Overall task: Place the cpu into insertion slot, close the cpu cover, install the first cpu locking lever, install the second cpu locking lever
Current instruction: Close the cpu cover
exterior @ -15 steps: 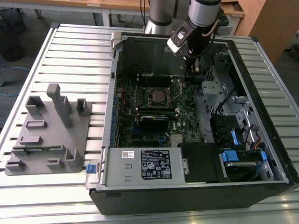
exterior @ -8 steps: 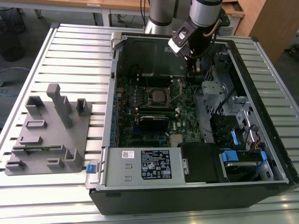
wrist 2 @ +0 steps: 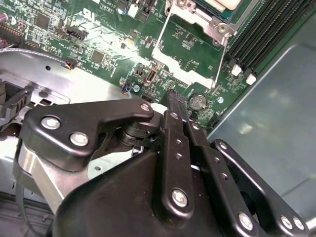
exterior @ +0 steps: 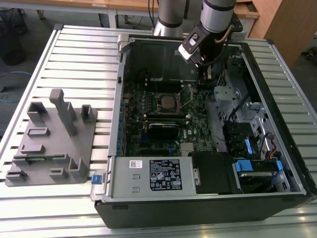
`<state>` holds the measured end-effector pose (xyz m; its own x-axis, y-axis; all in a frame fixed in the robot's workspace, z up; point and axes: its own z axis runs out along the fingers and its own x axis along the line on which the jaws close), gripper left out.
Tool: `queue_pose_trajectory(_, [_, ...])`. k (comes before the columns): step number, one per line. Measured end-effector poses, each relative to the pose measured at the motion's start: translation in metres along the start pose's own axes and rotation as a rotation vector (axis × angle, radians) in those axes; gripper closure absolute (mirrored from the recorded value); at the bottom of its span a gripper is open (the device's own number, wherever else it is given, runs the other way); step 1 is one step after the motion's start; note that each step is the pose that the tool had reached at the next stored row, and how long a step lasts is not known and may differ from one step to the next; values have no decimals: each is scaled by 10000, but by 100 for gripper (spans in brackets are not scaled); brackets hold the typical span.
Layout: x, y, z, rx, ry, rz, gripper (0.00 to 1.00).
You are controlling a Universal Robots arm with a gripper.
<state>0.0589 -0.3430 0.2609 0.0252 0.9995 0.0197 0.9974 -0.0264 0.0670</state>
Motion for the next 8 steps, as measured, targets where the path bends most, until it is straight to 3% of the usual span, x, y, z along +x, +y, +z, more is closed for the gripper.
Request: queue_pose_trajectory(8, [-2, -5, 116, 0, -3, 0, 90])
